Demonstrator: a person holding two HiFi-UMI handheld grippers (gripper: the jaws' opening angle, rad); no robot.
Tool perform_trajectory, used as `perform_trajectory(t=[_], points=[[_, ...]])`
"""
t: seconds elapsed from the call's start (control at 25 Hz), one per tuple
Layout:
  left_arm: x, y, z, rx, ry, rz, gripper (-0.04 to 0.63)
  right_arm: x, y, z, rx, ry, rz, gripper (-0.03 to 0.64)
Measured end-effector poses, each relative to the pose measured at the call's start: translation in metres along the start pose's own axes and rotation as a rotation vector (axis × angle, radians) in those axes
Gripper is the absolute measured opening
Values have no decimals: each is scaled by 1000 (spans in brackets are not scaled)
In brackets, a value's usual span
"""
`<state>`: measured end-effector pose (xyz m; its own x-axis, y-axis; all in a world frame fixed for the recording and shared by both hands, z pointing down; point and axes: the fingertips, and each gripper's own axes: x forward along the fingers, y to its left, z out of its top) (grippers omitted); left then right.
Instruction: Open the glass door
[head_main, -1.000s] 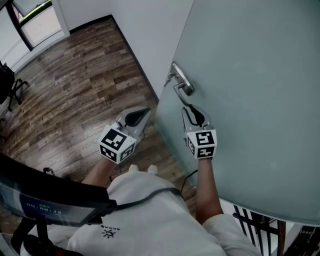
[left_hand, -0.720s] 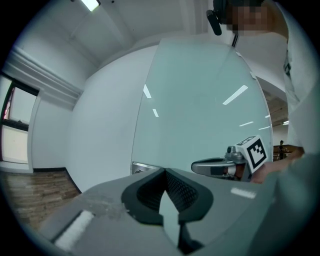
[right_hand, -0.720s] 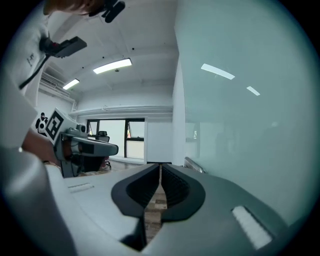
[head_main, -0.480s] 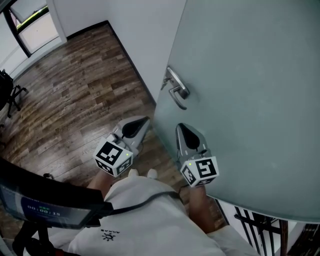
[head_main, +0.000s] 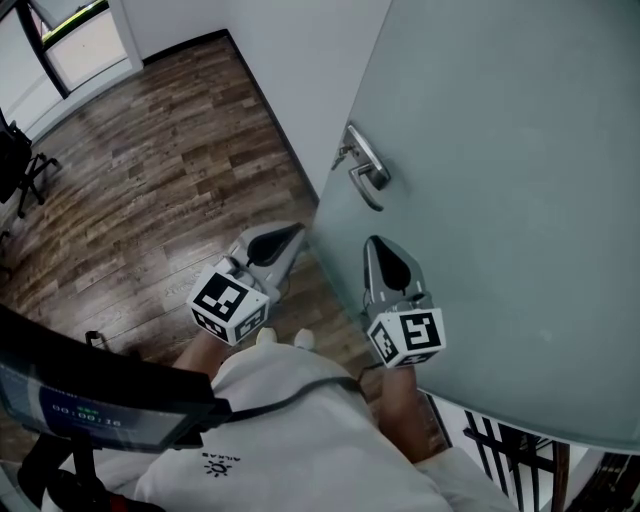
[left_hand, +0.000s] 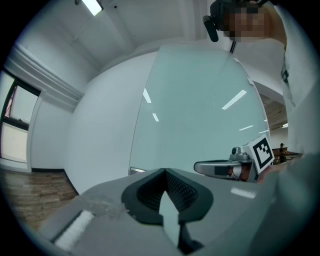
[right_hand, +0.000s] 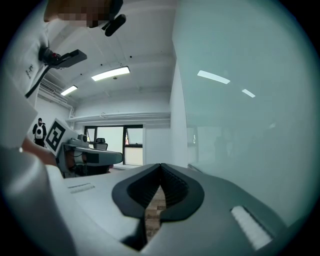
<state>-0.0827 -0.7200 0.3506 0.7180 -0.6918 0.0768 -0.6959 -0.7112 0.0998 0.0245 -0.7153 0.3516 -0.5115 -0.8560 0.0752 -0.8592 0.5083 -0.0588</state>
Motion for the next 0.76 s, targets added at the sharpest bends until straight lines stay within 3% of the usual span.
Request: perform_trajectory(t=[0.76], points=[[-4, 2, -3, 8, 3, 0, 5, 3, 4, 1, -1, -5, 8, 8]])
